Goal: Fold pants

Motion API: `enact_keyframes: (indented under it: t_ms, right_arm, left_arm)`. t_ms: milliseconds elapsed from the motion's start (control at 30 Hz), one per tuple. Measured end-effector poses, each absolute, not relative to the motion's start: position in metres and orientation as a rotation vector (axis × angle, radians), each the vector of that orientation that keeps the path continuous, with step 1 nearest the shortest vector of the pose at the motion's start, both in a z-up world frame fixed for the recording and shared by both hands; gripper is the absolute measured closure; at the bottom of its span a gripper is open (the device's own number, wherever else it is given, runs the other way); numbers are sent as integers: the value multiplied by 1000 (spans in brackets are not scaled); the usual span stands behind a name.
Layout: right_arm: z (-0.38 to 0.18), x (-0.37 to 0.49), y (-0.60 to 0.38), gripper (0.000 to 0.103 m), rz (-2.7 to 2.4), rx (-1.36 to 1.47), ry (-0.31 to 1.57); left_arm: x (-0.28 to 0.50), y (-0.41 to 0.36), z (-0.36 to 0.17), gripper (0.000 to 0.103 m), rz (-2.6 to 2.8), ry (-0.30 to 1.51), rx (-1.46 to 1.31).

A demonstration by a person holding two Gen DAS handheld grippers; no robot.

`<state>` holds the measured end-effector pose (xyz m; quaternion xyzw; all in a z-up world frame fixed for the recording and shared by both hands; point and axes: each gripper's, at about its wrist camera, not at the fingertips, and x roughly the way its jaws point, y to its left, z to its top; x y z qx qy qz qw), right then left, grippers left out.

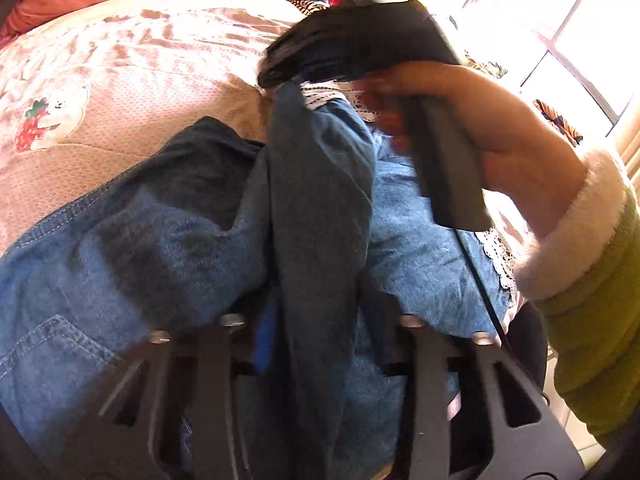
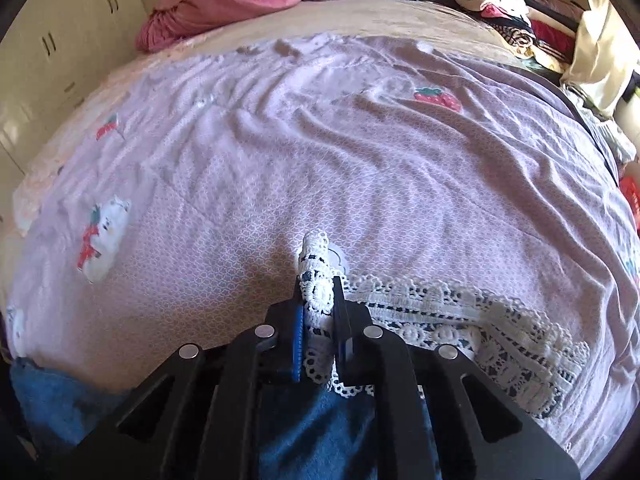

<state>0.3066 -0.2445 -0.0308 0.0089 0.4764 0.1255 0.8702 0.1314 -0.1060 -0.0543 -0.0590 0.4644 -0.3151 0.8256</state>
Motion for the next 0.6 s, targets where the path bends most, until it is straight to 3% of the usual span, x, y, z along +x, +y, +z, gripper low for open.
enact_keyframes:
  t_ms: [67,167,400,600]
  right_arm:
    - [-15,294,-262,93,280,99,959]
    - [10,270,-286,93,284,157,892]
    - [51,189,-352,93,266,322,768]
    - [46,105,-399,94,198,414,738]
  left_arm:
    - [132,-106,-54,95,-673,992,-132]
    - [129,-107,-49,102,-685,982,-121]
    - [108,-102,-27,102,-711,907,-53]
    - [83,-102,-18,102,-757,849,24]
